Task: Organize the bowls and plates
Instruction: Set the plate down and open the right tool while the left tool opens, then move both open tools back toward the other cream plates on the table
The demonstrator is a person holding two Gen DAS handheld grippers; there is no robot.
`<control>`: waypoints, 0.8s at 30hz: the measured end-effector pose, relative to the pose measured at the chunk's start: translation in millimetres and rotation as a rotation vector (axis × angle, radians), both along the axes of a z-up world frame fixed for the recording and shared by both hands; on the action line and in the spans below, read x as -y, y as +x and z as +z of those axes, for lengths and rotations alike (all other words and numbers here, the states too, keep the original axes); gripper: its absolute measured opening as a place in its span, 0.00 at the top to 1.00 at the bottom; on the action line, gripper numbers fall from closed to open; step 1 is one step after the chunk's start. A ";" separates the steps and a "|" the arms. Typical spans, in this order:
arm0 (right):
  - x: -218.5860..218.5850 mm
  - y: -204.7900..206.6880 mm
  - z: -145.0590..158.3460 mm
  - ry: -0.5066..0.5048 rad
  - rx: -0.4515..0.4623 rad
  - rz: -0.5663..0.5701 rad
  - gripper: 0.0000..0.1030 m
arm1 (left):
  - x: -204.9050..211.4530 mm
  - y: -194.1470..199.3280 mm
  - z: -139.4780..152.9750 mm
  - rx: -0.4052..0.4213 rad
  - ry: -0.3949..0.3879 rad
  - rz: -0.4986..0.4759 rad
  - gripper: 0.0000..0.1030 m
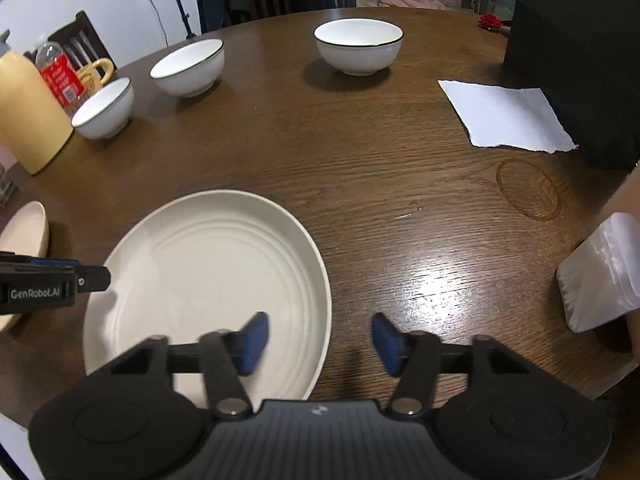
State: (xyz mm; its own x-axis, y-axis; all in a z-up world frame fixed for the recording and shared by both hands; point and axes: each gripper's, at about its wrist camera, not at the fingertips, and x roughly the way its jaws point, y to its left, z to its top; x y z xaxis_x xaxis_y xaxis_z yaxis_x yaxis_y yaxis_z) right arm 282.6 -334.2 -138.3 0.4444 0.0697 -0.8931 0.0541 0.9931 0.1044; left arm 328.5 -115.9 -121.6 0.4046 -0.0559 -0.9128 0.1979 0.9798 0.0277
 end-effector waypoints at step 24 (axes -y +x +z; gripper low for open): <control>6.8 -28.1 31.0 0.078 0.015 -0.036 0.00 | -25.8 -28.9 41.4 0.120 -0.077 0.089 0.00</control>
State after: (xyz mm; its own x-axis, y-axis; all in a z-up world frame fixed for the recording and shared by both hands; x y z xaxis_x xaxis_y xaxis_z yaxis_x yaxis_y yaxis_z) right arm 254.5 -341.1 -107.3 0.4609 0.1227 -0.8789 0.0876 0.9793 0.1826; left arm 299.6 -90.1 -80.2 0.5169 -0.0831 -0.8520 0.1103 0.9934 -0.0300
